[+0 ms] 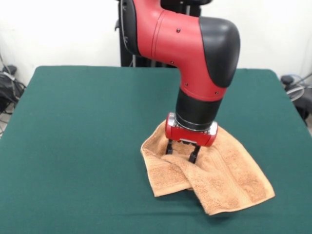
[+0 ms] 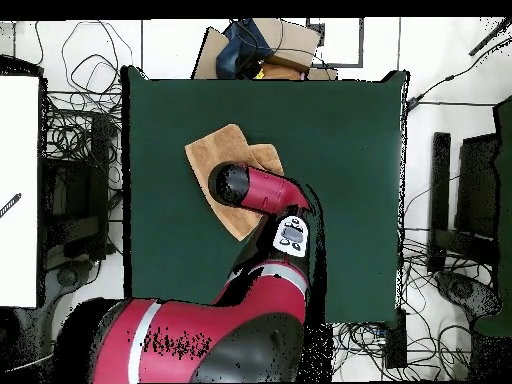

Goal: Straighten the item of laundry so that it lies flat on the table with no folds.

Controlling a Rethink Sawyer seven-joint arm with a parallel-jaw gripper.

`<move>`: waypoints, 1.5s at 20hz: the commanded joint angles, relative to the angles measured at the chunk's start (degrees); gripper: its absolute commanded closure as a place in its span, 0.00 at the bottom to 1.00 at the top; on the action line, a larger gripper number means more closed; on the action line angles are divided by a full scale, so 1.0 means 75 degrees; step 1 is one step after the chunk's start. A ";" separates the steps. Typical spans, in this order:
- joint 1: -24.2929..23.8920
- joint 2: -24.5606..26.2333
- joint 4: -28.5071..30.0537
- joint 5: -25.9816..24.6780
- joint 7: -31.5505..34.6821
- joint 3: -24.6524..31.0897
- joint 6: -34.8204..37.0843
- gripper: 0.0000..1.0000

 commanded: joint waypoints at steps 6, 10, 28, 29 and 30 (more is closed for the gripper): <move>-0.0057 0.1359 -0.1004 -0.0590 0.0330 0.0394 0.1279 0.00; -0.0456 0.1361 -0.1245 -0.1077 -0.0709 0.0999 0.1528 0.00; -0.1087 0.0877 -0.0528 -0.1727 0.0438 0.1952 -0.0109 1.00; -0.1060 0.0873 -0.0516 -0.1736 0.0509 0.1908 -0.0144 1.00; -0.1067 0.0865 -0.0507 -0.1740 0.0515 0.1915 -0.0156 1.00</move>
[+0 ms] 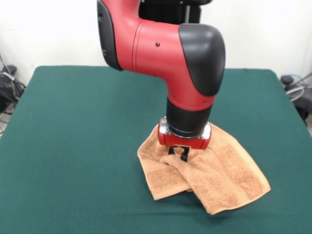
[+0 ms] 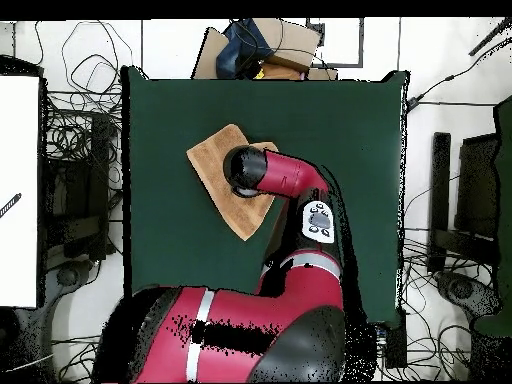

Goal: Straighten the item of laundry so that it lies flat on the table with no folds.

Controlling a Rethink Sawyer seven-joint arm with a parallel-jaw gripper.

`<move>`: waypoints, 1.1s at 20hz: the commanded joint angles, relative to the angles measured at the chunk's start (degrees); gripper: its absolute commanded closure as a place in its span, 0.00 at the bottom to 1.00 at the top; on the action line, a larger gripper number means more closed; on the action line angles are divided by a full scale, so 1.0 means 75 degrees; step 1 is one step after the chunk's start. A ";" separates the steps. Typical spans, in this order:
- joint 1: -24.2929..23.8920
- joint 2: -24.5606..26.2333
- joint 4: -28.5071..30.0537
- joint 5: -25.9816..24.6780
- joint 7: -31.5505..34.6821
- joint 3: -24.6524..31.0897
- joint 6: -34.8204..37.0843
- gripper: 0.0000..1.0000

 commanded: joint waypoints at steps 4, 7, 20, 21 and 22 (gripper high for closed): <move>-0.0008 0.0754 0.0449 -0.0565 0.0864 0.0798 -0.1880 1.00; 0.0232 0.0592 0.0563 -0.0448 0.1302 0.0529 -0.1966 1.00; 0.0237 -0.0764 0.1329 -0.0176 0.1205 0.0569 -0.1595 1.00; 0.0259 -0.0867 0.1395 -0.0141 0.1234 0.0534 -0.1521 1.00; 0.0263 -0.0989 0.1460 -0.0102 0.1235 0.0529 -0.1433 1.00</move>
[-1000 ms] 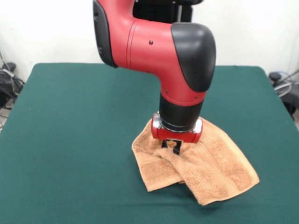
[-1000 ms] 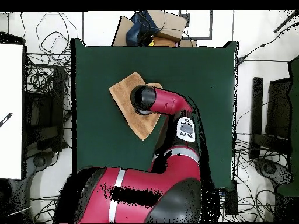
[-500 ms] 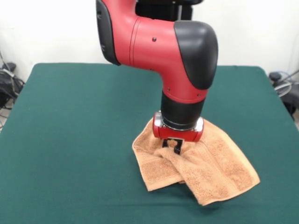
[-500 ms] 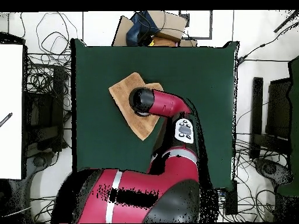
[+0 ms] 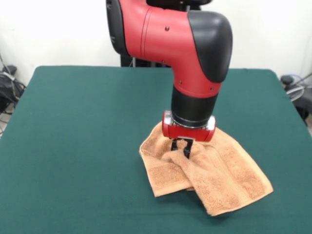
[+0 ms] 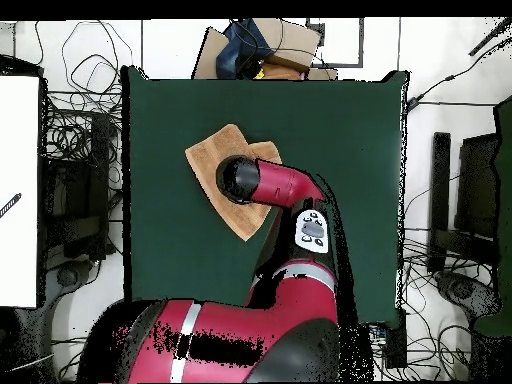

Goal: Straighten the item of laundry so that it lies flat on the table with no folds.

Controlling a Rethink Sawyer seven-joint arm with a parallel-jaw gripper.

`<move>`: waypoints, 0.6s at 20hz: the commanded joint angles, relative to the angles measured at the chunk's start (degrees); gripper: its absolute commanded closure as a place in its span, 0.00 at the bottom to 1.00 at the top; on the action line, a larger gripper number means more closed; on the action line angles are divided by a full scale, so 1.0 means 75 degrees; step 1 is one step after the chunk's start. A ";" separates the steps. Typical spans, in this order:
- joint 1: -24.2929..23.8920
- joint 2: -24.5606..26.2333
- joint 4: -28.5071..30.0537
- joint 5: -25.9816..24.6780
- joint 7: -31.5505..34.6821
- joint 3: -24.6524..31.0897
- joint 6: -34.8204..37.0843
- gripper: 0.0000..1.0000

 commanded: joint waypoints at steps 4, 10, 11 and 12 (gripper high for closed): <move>0.0207 -0.1108 0.0972 0.0037 0.1306 0.0479 -0.0081 1.00; 0.0244 -0.1841 0.1291 0.0242 0.1396 0.0423 0.0469 1.00; 0.0264 -0.1955 0.1344 0.0262 0.1424 0.0383 0.0528 1.00; 0.0264 -0.2039 0.1375 0.0283 0.1430 0.0379 0.0588 1.00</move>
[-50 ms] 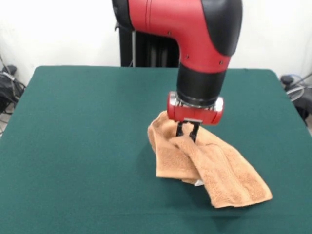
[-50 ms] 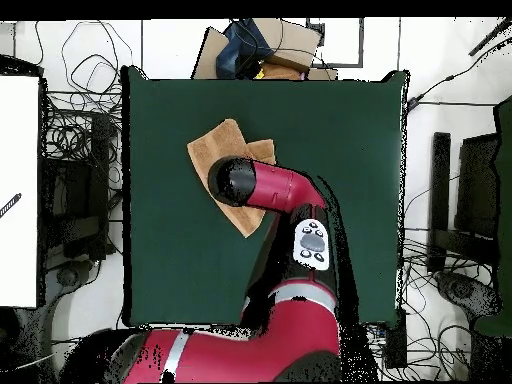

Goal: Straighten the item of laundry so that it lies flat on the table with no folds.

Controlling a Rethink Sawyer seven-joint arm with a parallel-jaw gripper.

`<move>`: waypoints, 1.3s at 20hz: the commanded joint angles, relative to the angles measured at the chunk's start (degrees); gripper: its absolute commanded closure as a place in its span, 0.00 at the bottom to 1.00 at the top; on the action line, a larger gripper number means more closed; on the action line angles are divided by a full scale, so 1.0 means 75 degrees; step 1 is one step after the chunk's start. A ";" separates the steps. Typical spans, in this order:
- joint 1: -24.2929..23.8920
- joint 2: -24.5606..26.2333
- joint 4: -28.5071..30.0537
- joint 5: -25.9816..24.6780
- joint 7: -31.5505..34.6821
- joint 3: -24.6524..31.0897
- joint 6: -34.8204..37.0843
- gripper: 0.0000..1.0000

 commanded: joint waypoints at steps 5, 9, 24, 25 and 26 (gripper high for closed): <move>0.0199 -0.1449 0.0991 0.0363 0.1525 0.0285 0.0785 1.00; 0.0189 -0.1762 0.1311 0.0487 0.1597 0.0246 0.0786 1.00; -0.0278 -0.1753 0.2105 0.0711 0.1448 0.0594 -0.0022 1.00; -0.0381 -0.1595 0.2174 0.0698 0.1419 0.0697 -0.0300 1.00; -0.0420 -0.1458 0.2183 0.0653 0.1413 0.0721 -0.0522 1.00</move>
